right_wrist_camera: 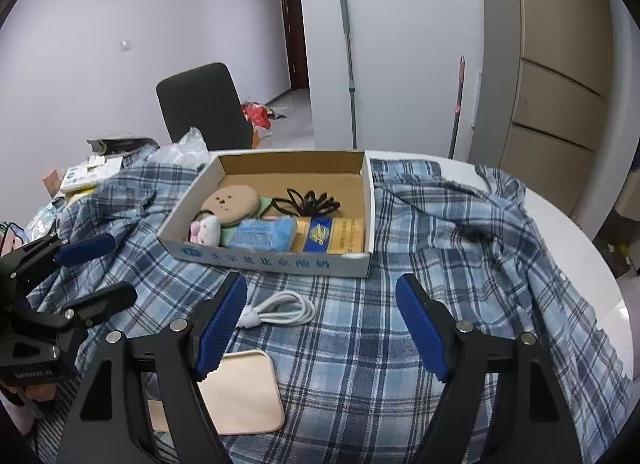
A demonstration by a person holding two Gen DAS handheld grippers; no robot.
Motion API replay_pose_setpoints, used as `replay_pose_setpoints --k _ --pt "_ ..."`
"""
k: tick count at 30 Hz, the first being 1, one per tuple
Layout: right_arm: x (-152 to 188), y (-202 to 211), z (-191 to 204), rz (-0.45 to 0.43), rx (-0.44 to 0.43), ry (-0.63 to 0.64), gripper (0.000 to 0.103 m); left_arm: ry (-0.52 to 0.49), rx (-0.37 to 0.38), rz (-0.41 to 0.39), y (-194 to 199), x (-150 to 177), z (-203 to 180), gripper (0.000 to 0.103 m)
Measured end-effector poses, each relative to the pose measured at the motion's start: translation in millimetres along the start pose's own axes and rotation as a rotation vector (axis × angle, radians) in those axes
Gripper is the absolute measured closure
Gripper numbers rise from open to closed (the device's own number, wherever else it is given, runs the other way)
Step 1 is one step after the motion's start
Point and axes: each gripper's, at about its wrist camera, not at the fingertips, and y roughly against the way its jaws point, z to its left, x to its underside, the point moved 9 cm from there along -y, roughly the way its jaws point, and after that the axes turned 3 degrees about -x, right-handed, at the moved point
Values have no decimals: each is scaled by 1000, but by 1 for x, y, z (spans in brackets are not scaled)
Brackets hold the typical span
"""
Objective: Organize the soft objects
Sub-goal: 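Move the left gripper to the beige phone case on the shirt, then grasp the beige phone case with the left gripper and lift it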
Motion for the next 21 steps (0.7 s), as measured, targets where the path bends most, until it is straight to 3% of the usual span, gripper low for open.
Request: replay_pose_setpoints --k 4,8,16,21 --pt "9 -14 -4 36 12 7 27 -51 79 47 -9 9 -15 34" --pt "11 -17 -12 47 10 -13 27 -134 138 72 -10 15 -34 22" --pt "7 -5 -4 19 -14 15 24 -231 212 247 -35 47 -57 21" --pt "8 -4 -2 22 -29 15 24 -295 218 318 -44 67 -69 21"
